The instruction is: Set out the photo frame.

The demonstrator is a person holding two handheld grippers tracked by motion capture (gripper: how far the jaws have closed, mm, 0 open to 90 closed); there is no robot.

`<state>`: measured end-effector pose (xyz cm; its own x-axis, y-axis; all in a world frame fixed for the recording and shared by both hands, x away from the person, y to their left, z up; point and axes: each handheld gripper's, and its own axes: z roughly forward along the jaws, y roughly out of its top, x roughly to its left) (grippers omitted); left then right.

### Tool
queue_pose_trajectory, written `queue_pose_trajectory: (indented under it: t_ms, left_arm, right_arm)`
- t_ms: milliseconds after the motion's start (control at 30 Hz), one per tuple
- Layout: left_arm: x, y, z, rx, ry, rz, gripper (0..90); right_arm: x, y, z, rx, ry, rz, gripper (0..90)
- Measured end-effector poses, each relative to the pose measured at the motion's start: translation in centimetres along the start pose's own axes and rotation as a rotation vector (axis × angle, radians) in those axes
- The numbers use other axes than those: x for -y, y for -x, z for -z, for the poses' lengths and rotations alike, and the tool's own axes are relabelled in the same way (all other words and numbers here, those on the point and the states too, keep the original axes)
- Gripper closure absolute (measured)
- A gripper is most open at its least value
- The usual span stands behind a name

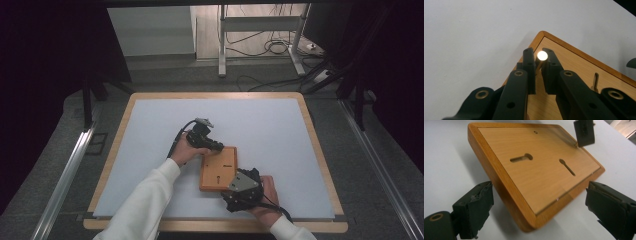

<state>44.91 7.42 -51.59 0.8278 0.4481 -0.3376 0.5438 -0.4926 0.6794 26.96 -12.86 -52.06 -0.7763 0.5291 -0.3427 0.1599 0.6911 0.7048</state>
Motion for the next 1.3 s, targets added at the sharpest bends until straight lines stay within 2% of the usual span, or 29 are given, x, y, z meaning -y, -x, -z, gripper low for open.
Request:
queue_pose_trajectory:
  t_ms: [167,233,367,400,467,500,667,700,767,833,1000,1100,1133,1200,1300]
  left_arm:
    - [-0.1,0.0,0.0,-0.002,-0.004,0.008,82.5]
    - [-0.1,0.1,0.0,-0.006,-0.011,0.01,82.1]
    - [-0.1,0.1,0.0,-0.009,-0.007,0.019,82.7]
    - [-0.1,0.0,0.0,-0.009,-0.003,0.02,82.8]
    - [-0.1,0.0,0.0,-0.012,-0.001,0.021,83.1]
    - [-0.1,0.0,0.0,-0.017,0.001,0.022,83.4]
    - [-0.3,0.6,-0.1,-0.074,-0.005,0.003,83.9]
    - [-0.3,0.6,-0.2,-0.081,0.003,0.001,81.1]
    - [-0.2,0.6,-0.2,-0.075,0.007,0.005,77.8]
    - [-0.2,0.5,-0.1,-0.06,0.015,0.018,75.8]
    - [-0.2,0.6,0.2,-0.088,0.031,0.011,61.7]
    - [0.1,0.4,1.4,-0.149,0.07,0.047,45.8]
    - [0.1,0.4,1.4,-0.149,0.07,0.047,43.6]
    - [0.5,0.5,2.4,-0.183,0.092,0.044,41.0]
    - [1.5,1.0,4.2,-0.235,0.119,0.018,36.0]
  right_arm:
    - [-0.5,-0.5,-1.0,-0.006,-0.022,0.033,7.0]
    - [-0.6,-1.0,-1.7,0.022,-0.04,0.072,7.3]
    - [-0.8,-1.1,-1.8,0.053,-0.038,0.087,8.6]
    - [-0.9,-1.2,-1.7,0.074,-0.021,0.112,11.7]
    - [-1.0,-1.2,-1.5,0.079,-0.02,0.127,12.1]
    - [-1.1,-1.2,-1.5,0.101,-0.018,0.14,12.6]
    - [-1.6,-0.6,-0.7,0.103,0.01,0.148,24.1]
    - [-2.0,-0.3,-0.3,0.087,0.017,0.147,29.6]
    - [-2.3,0.1,-0.1,0.06,0.021,0.145,33.0]
    - [-2.4,0.3,0.1,0.055,0.018,0.144,33.7]
    - [-2.9,1.0,0.7,0.064,0.038,0.136,38.8]
    - [-3.1,1.4,0.9,0.059,0.048,0.12,39.1]
    - [-3.1,1.4,0.9,0.059,0.048,0.12,39.1]
    - [-3.1,1.5,0.9,0.057,0.047,0.123,39.1]
    - [-3.1,1.5,0.8,0.057,0.045,0.127,39.1]
